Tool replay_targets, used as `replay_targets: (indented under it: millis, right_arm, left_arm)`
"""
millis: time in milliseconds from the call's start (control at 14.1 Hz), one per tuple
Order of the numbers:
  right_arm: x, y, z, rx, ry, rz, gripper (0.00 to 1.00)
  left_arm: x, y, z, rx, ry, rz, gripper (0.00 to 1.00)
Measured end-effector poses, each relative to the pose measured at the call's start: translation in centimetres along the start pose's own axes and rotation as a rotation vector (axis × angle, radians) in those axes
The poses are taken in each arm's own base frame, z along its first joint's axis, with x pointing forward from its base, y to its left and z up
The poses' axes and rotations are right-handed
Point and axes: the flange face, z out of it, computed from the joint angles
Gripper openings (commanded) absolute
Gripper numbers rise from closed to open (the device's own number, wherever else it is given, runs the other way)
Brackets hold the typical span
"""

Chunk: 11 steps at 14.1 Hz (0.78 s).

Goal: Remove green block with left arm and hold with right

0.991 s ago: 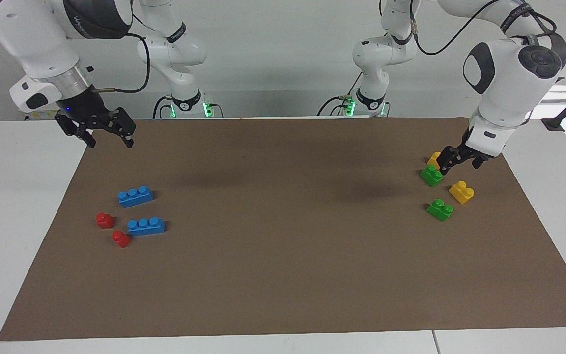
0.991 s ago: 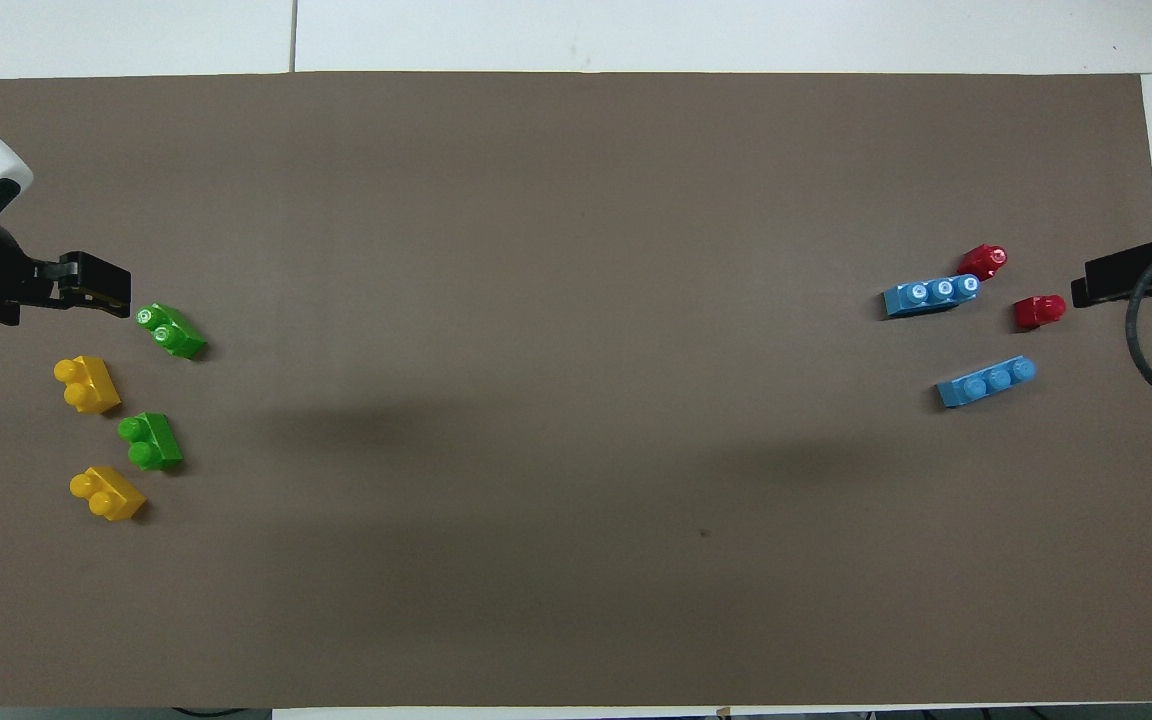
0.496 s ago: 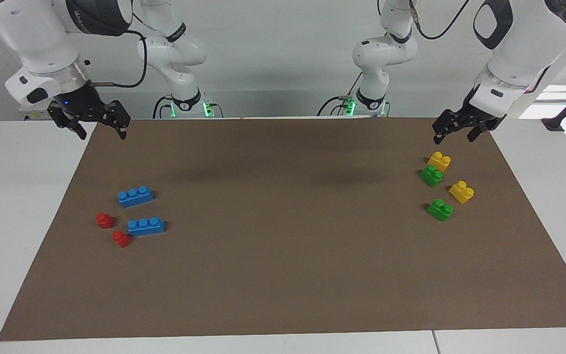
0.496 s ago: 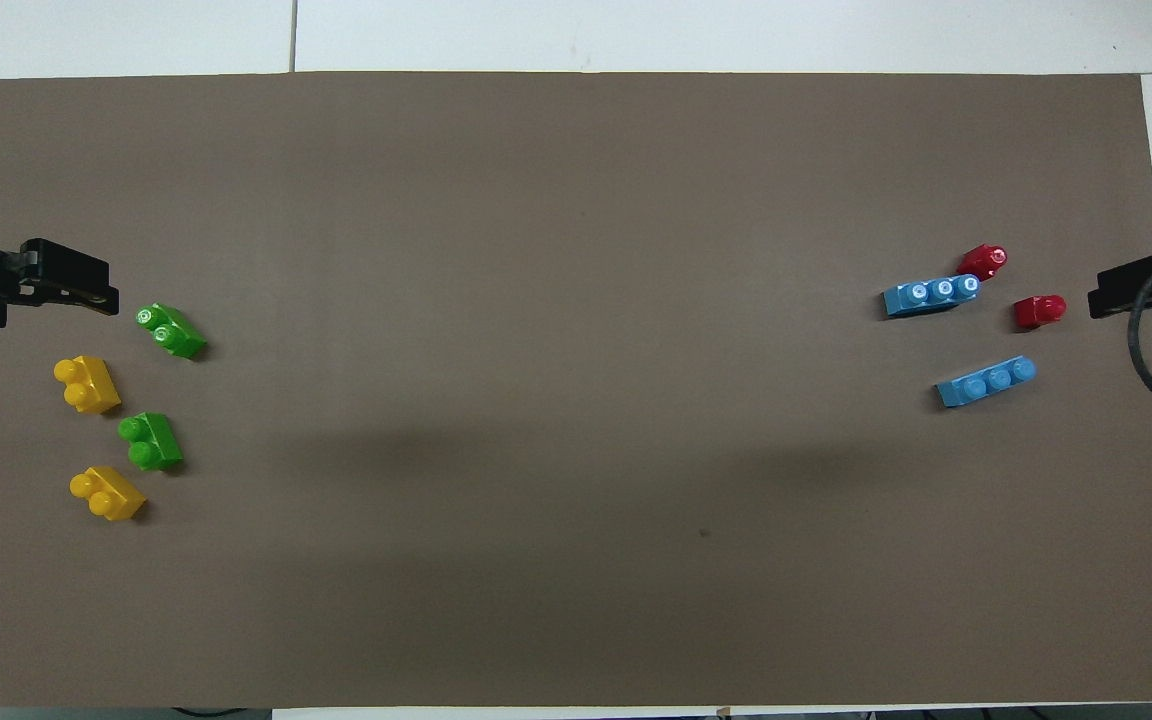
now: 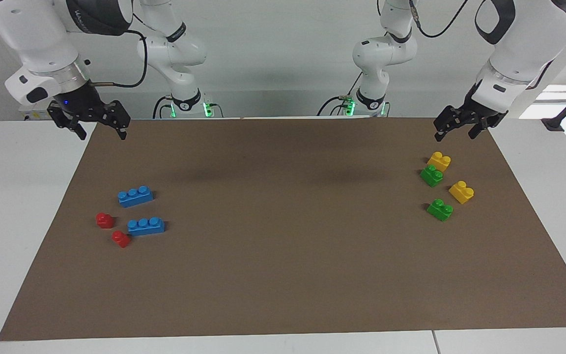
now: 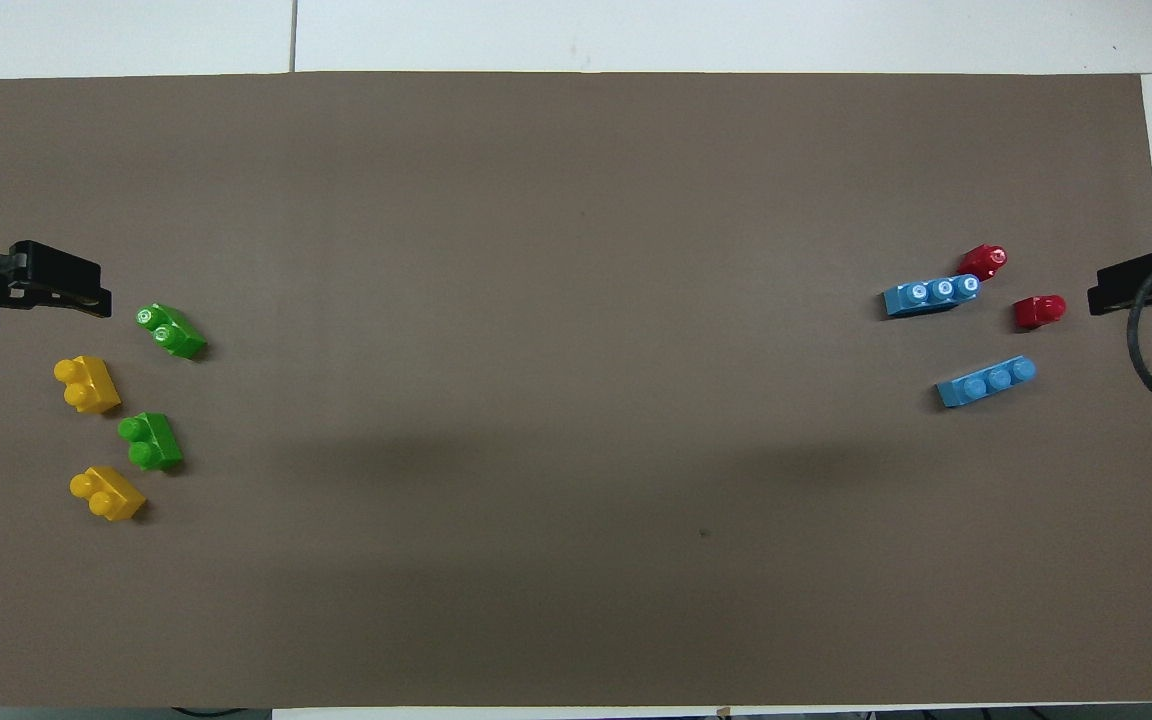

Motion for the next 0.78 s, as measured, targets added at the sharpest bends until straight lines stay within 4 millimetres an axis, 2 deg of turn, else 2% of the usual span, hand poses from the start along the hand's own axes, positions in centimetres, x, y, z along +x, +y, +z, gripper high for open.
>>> replay_targets:
  millis: [779]
  right_arm:
    - [0.00, -0.14, -0.01, 0.009, 0.001, 0.024, 1.00]
  left_arm:
    - [-0.99, -0.15, -0.56, 0.005, -0.026, -0.003, 1.00]
